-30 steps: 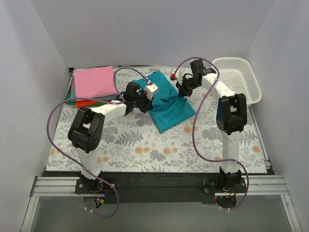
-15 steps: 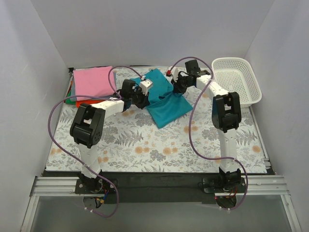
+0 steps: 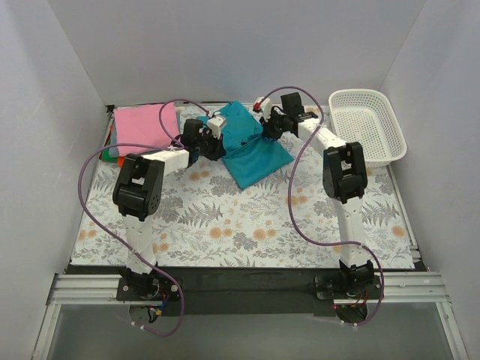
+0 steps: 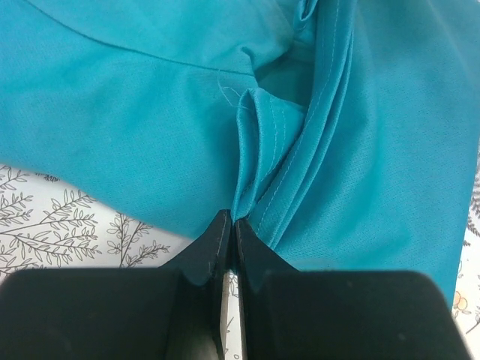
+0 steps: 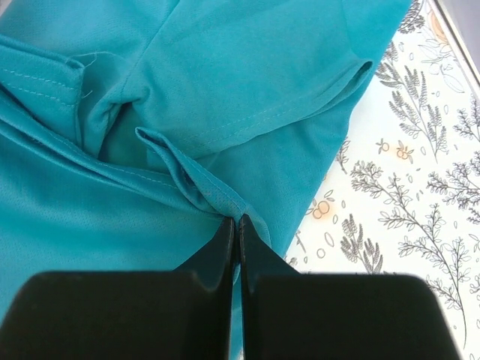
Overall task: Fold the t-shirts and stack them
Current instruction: Fold the tshirt
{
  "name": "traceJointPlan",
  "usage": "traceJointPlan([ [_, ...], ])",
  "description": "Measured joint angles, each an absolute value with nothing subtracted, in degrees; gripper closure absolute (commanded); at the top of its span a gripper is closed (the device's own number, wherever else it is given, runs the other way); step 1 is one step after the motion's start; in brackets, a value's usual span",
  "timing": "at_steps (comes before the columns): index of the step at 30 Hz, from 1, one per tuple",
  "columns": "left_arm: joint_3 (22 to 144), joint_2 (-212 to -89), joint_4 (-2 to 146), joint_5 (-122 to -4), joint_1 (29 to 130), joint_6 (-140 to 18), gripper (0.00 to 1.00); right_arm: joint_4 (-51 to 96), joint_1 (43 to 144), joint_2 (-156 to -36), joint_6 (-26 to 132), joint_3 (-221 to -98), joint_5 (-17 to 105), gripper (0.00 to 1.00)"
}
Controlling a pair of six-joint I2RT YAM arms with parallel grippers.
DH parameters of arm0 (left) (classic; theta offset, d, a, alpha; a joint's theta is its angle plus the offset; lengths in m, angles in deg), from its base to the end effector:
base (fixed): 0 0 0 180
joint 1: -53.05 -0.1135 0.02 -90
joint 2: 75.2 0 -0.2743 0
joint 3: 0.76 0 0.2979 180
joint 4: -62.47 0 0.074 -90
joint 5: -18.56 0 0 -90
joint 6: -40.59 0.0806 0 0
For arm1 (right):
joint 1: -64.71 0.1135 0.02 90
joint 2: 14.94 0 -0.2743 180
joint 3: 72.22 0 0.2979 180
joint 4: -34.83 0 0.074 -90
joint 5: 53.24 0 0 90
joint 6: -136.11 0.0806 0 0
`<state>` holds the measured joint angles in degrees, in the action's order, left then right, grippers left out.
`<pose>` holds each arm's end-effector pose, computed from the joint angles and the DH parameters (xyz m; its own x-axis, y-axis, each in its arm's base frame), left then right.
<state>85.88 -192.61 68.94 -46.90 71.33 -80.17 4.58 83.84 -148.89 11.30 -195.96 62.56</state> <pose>0.4828 -0.1947 0.1155 -0.8003 -0.2256 -0.5556 0.2211 0.7502 -0.6231 0.5696 0.2347 0.1631 -0.1563 -0.5982 -0.7859 -0.8491 0.4879 -0.2025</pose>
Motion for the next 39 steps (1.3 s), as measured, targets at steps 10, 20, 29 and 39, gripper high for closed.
traceJointPlan([
  [10,87.9,-195.8,66.4,-49.2,69.1,-88.6,0.65,11.3,85.0,-154.8,18.0,-200.9,56.5,0.50],
  [20,89.9,-190.3,65.7,-60.3,66.5,-101.4,0.45,24.6,87.0,-154.4,28.8,-201.1,39.0,0.22],
  [29,79.7,-178.1,66.8,-48.3,66.9,-110.3,0.45,14.2,76.4,-147.7,34.1,-192.8,61.3,0.26],
  [39,74.8,-185.0,69.0,-42.2,74.1,-121.1,0.46,3.2,72.8,-148.4,36.5,-191.7,68.3,0.28],
])
